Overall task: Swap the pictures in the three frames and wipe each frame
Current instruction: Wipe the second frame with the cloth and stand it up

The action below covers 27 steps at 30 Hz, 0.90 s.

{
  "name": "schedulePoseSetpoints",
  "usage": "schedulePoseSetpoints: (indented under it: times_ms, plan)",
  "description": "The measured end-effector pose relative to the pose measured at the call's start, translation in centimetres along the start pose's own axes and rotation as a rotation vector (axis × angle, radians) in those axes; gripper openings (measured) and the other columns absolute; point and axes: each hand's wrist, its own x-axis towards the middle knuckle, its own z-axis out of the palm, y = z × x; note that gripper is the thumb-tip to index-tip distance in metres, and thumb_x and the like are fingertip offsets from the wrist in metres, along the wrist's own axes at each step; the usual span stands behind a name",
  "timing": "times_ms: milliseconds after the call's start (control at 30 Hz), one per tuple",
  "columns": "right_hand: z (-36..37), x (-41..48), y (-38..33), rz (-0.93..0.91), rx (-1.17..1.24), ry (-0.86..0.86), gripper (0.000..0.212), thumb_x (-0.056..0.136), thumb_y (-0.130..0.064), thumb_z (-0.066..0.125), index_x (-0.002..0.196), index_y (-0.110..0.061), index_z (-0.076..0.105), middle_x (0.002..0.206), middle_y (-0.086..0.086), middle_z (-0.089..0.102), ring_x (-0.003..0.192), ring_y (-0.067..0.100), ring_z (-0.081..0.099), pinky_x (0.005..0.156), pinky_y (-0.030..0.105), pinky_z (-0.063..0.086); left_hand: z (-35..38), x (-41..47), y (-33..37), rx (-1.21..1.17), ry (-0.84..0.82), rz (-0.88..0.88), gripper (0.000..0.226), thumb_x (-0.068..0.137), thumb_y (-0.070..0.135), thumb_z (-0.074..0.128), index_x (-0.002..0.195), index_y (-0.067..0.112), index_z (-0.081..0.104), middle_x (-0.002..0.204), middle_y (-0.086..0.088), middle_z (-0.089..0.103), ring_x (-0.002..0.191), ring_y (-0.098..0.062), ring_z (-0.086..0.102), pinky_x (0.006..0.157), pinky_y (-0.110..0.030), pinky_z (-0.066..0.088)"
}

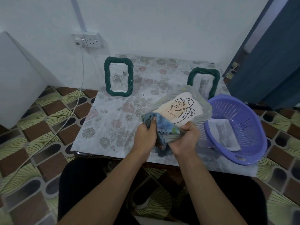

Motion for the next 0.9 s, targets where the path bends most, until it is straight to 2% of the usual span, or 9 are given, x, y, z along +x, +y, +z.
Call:
schedulePoseSetpoints:
  times_ms: [67,167,300,400,567,633,700,800,900]
  plan:
    - [0.1,0.3,-0.3,-0.039,-0.027,0.092,0.024,0.049,-0.012,0.049,0.073,-0.012,0.052,0.076,0.007,0.062,0.073,0.026,0.062,0.081,0.033,0.053,0.0,-0.2,0.0,-0.142,-0.15,-0.056,0.019,0.1,0.022,0.054,0.094,0.011,0.068,0.092,-0.011,0.074,0.084,-0.026,0.071,0.077,-0.042,0.059]
    - [0.3,0.6,-0.7,-0.116,-0.028,0.143,0.013,0.052,-0.008,0.041,0.063,-0.016,0.044,0.062,0.0,0.055,0.06,0.022,0.054,0.059,0.023,0.049,-0.4,-0.7,0.4,-0.253,-0.277,-0.051,0.009,0.094,0.0,0.058,0.097,0.007,0.064,0.091,-0.009,0.072,0.08,-0.022,0.07,0.068,-0.034,0.059]
    - [0.1,0.9,-0.3,-0.056,-0.043,0.078,0.03,0.045,-0.013,0.053,0.076,-0.013,0.049,0.082,0.006,0.057,0.077,0.027,0.057,0.08,0.033,0.048,-0.8,-0.5,0.1,-0.223,-0.202,-0.009,0.009,0.096,0.011,0.061,0.101,0.005,0.066,0.093,-0.011,0.074,0.082,-0.025,0.072,0.066,-0.035,0.059]
    - [0.2,0.6,0.1,0.043,-0.062,-0.005,0.051,0.031,-0.015,0.066,0.079,-0.01,0.05,0.091,0.01,0.055,0.096,0.03,0.052,0.102,0.04,0.042,-0.6,-0.2,-0.2,-0.133,-0.037,0.043,0.024,0.098,0.028,0.058,0.087,0.01,0.07,0.082,-0.01,0.074,0.077,-0.027,0.072,0.066,-0.042,0.06]
    - [1.1,-0.5,0.2,0.012,-0.039,-0.125,0.039,0.049,-0.011,0.048,0.075,-0.008,0.077,0.092,0.01,0.072,0.083,0.029,0.071,0.086,0.04,0.057,-0.5,-0.1,-0.3,0.056,0.159,0.114,0.057,0.097,0.05,0.05,0.065,0.005,0.065,0.065,-0.015,0.068,0.062,-0.025,0.067,0.058,-0.041,0.055]
    - [1.1,-0.3,0.2,0.0,0.003,-0.122,0.041,0.048,-0.01,0.048,0.077,-0.007,0.076,0.095,0.011,0.07,0.088,0.03,0.069,0.094,0.042,0.053,-0.5,-0.5,-0.2,0.14,0.201,0.158,0.066,0.099,0.052,0.045,0.063,-0.001,0.061,0.063,-0.016,0.066,0.059,-0.025,0.064,0.057,-0.038,0.051]
    - [0.9,0.0,0.3,0.008,0.006,-0.075,0.028,0.042,-0.012,0.06,0.069,-0.01,0.066,0.085,0.011,0.063,0.082,0.031,0.061,0.091,0.039,0.048,-0.7,-0.9,-0.1,0.238,0.233,0.253,0.066,0.102,0.046,0.036,0.056,0.002,0.054,0.056,-0.013,0.059,0.053,-0.023,0.058,0.053,-0.034,0.043]
    - [0.1,0.8,0.0,-0.021,0.006,-0.003,0.046,0.024,-0.011,0.069,0.06,-0.019,0.041,0.067,0.004,0.043,0.069,0.025,0.046,0.084,0.038,0.043,-1.4,-0.8,-0.3,0.32,0.246,0.387,0.061,0.105,0.037,0.031,0.05,0.014,0.043,0.046,-0.002,0.047,0.043,-0.012,0.044,0.043,-0.026,0.031]
    - [0.0,0.7,-0.8,-0.035,0.001,-0.052,0.023,0.04,-0.011,0.063,0.062,-0.014,0.06,0.079,0.006,0.061,0.081,0.028,0.059,0.098,0.043,0.045,-2.5,-0.1,-0.7,0.25,0.308,0.317,0.06,0.105,0.039,0.032,0.055,0.012,0.05,0.054,-0.002,0.053,0.05,-0.01,0.049,0.048,-0.025,0.036]
